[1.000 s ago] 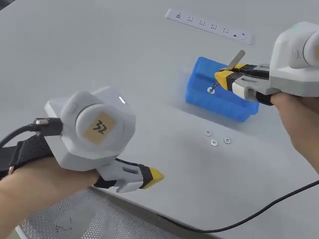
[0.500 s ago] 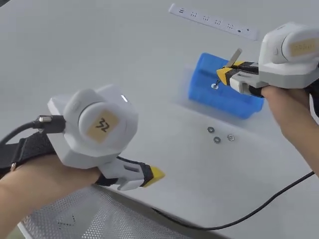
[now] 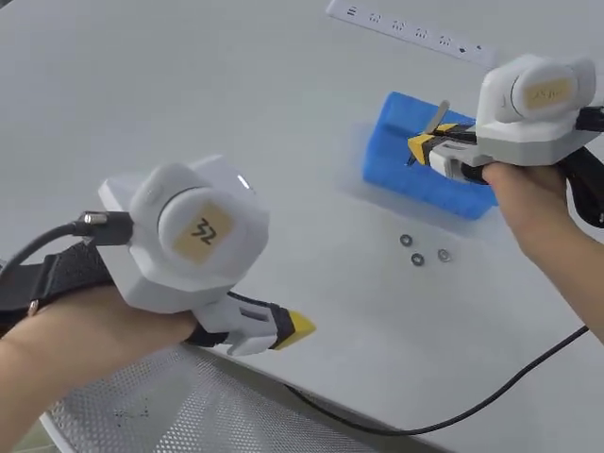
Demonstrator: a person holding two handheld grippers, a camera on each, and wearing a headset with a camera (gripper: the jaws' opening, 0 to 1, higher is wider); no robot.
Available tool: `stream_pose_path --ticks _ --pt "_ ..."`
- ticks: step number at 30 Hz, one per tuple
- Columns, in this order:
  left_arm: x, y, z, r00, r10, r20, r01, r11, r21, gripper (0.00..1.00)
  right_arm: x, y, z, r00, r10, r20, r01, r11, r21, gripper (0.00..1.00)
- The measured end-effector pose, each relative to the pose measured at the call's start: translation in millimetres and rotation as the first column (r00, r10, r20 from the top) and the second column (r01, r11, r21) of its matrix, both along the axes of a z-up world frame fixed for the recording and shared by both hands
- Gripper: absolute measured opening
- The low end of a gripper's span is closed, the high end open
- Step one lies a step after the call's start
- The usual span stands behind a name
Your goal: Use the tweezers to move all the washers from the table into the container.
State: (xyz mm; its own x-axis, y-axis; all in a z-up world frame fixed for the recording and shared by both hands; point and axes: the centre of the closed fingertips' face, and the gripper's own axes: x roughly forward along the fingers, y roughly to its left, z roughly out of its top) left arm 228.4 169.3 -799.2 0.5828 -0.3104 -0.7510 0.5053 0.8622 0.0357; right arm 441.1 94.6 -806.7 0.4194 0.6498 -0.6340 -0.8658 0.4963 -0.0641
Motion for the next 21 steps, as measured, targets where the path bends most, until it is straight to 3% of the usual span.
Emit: stream_pose_path --ticks 7,8,21 --pt "-0.5 1.0 -1.0 1.000 0.001 -0.003 -0.001 1.000 0.002 0.97 -1.0 -2.1 -13.3 1.000 0.009 -0.007 -0.009 1.000 -0.023 0.03" --pt "-0.5 1.0 -1.2 1.000 0.002 -0.004 -0.002 1.000 0.001 0.97 -0.1 -0.1 -8.9 1.000 0.010 0.007 -0.010 1.000 0.004 0.03" --pt "0.5 -3.2 -0.4 1.000 -0.006 -0.002 0.006 1.000 0.002 0.97 -3.7 -3.8 -6.9 1.000 -0.003 0.003 0.003 1.000 -0.005 0.03"
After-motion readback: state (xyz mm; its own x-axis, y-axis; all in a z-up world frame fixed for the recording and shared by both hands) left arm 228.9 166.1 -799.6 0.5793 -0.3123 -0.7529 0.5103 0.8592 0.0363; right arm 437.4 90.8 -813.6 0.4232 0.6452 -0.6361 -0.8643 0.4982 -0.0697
